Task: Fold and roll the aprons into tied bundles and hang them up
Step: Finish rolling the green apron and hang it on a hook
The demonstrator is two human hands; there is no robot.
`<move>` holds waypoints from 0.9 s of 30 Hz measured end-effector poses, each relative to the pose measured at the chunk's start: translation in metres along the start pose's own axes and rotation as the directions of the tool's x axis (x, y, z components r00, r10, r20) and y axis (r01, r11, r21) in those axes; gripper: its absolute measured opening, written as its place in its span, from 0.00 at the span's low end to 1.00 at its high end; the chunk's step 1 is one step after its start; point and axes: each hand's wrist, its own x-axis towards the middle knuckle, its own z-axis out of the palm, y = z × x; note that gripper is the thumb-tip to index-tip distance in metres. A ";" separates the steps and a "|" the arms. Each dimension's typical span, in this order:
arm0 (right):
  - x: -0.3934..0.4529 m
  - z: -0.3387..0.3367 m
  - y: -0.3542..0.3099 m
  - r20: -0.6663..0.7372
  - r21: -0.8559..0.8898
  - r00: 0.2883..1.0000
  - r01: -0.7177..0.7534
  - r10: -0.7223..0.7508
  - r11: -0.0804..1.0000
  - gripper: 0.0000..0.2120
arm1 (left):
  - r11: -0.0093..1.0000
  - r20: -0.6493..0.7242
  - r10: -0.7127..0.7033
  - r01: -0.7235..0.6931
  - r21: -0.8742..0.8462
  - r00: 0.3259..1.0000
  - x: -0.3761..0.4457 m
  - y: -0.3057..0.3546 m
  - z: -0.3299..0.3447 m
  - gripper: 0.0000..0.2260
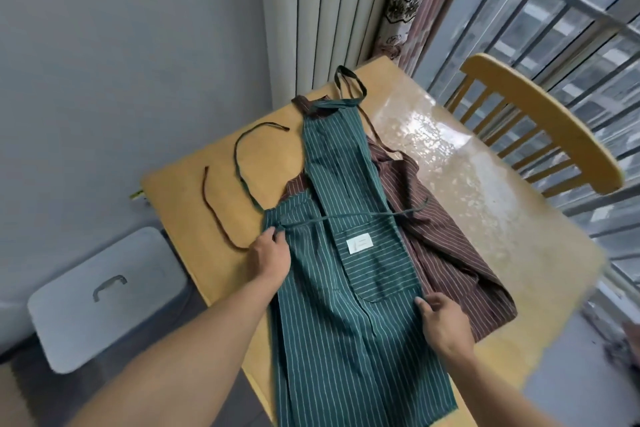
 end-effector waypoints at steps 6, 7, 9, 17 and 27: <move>0.007 0.011 0.007 -0.087 0.127 0.991 -0.091 0.102 0.988 0.18 | 0.998 -0.066 -0.031 0.028 -0.048 0.997 0.027 0.017 -0.011 0.14; 0.007 0.013 0.007 -0.097 0.125 0.988 -0.109 0.121 0.986 0.18 | 0.995 -0.066 -0.076 0.072 -0.068 0.995 0.030 0.017 -0.010 0.16; 0.007 0.016 0.007 -0.111 0.097 0.984 -0.132 0.143 0.986 0.19 | 0.984 -0.043 -0.153 0.148 -0.102 0.987 0.036 0.021 -0.011 0.22; 0.000 0.016 0.000 -0.114 0.077 0.982 -0.142 0.150 0.987 0.19 | 0.897 0.189 -0.362 0.396 -0.196 0.913 0.057 0.037 -0.028 0.26; -0.015 0.007 0.002 -0.056 0.115 0.997 -0.051 0.058 0.992 0.19 | 0.832 0.104 -0.315 0.327 -0.447 0.943 0.046 0.038 -0.031 0.21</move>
